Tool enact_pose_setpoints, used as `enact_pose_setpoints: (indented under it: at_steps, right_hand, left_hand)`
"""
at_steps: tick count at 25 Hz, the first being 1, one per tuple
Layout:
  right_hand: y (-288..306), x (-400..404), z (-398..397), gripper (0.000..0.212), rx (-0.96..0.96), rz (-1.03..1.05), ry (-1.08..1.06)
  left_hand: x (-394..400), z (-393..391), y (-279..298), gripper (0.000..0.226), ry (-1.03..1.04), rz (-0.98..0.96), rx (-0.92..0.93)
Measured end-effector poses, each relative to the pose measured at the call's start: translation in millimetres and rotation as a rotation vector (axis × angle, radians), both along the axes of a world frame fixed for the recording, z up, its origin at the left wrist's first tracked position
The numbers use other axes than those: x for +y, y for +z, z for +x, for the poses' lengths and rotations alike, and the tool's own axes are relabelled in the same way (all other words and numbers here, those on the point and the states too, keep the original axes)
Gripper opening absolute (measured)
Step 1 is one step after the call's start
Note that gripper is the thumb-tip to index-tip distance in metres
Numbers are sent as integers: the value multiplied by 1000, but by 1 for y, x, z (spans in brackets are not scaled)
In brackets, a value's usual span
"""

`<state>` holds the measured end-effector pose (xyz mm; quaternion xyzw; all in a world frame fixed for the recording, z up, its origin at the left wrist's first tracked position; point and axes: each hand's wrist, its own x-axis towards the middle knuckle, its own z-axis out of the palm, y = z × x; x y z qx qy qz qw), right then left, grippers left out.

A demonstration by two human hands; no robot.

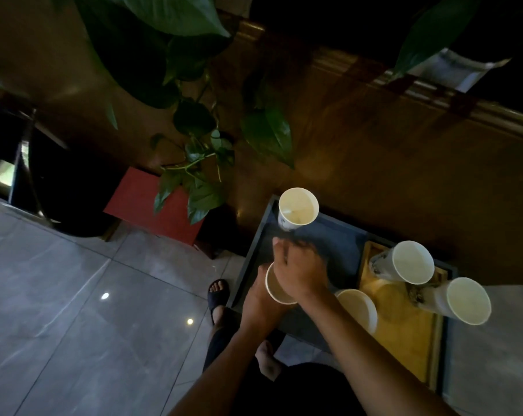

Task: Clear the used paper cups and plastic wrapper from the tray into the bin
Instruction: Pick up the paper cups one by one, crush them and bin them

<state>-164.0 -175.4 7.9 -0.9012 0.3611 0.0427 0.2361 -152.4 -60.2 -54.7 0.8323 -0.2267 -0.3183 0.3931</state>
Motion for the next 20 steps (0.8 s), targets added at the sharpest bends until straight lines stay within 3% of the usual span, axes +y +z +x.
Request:
enact_pose_setpoints:
  at_steps: [3, 6, 10, 14, 17, 20]
  right_hand:
    - [-7, -13, 11, 57, 136, 102, -7]
    - [-16, -12, 12, 50, 256, 29, 42]
    - [-7, -13, 13, 48, 176, 149, -71]
    - [2, 6, -5, 49, 36, -100, 90]
    - [2, 30, -18, 57, 104, -214, 201]
    - [-5, 35, -22, 54, 158, -202, 240]
  left_hand:
    - [1, 1, -2, 78, 21, -7, 33]
    - [-1, 3, 1, 82, 35, 23, 23]
    - [2, 0, -4, 87, 54, -8, 87]
    - [-2, 2, -7, 75, -61, 62, -46]
    - [2, -6, -16, 57, -18, 16, -57]
    - [3, -9, -19, 41, 34, -1, -16]
